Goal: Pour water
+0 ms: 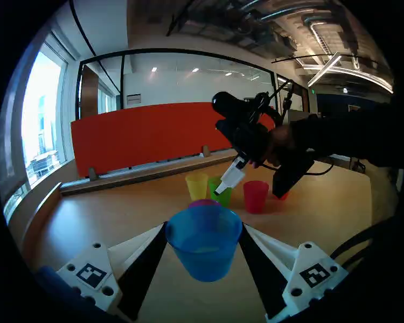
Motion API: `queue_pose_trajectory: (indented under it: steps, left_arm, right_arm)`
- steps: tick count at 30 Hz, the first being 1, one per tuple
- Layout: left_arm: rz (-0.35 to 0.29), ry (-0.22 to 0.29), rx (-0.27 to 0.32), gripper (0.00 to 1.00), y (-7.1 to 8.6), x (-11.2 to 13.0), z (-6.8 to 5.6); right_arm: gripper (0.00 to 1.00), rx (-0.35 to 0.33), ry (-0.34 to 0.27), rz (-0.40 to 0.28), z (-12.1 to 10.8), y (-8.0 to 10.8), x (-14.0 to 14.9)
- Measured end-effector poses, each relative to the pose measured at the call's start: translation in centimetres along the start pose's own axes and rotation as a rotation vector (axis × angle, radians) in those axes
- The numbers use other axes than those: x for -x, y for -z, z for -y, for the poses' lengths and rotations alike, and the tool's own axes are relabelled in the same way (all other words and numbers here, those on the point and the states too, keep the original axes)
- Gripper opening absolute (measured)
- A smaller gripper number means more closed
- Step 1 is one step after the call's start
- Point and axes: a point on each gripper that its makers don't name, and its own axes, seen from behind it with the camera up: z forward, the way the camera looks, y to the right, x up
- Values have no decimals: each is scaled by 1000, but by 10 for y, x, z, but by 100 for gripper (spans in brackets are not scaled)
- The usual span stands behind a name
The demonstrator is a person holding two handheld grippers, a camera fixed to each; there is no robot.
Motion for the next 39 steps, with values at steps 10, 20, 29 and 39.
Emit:
queue_pose_trajectory:
  steps: [10, 20, 29, 39]
  left_arm:
    - [-6, -9, -5, 89, 2, -7, -3]
    - [-13, -14, -11, 89, 12, -14, -10]
    - [-17, -22, -12, 89, 17, -17, -20]
    - [-16, -25, -12, 89, 20, -18, -27]
  right_arm:
    - [95, -47, 21, -162, 17, 51, -14]
    - [95, -77, 35, -307, 28, 115, 0]
    - [95, -68, 61, -417, 37, 153, 21]
    - [95, -92, 32, -554, 51, 179, 31]
